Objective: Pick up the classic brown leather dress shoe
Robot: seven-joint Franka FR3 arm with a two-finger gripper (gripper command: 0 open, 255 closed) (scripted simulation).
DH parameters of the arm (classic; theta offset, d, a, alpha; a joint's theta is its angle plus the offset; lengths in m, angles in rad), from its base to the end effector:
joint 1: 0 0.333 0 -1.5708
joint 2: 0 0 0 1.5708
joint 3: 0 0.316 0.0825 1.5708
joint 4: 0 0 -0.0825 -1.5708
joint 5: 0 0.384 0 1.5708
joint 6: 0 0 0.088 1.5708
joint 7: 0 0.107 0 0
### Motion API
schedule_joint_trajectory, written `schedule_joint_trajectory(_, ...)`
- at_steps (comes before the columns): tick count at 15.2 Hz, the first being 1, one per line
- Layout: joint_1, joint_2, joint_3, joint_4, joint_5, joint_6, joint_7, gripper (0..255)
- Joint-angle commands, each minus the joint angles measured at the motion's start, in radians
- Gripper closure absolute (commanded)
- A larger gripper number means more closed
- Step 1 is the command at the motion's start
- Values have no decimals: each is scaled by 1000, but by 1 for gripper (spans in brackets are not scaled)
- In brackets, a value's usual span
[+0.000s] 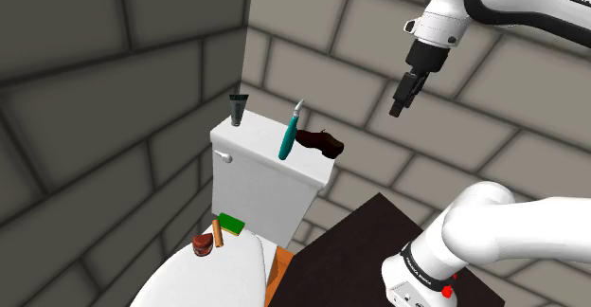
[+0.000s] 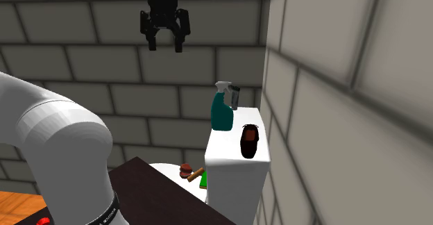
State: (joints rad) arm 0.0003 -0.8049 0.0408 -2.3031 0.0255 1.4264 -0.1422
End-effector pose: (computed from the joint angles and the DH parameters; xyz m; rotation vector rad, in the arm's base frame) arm 0.2862 0.0193 0.6083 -3.1278 -0.2704 0.1136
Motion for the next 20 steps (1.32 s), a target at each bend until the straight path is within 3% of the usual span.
schedule_joint_trajectory(1, 0, 0, 0, 0, 0, 0, 0, 0)
schedule_joint_trajectory(11, -17, 183, -107, -126, -59, 356, -150, 0)
schedule_joint_trajectory(20, -18, 464, -199, -108, -56, 658, -291, 0)
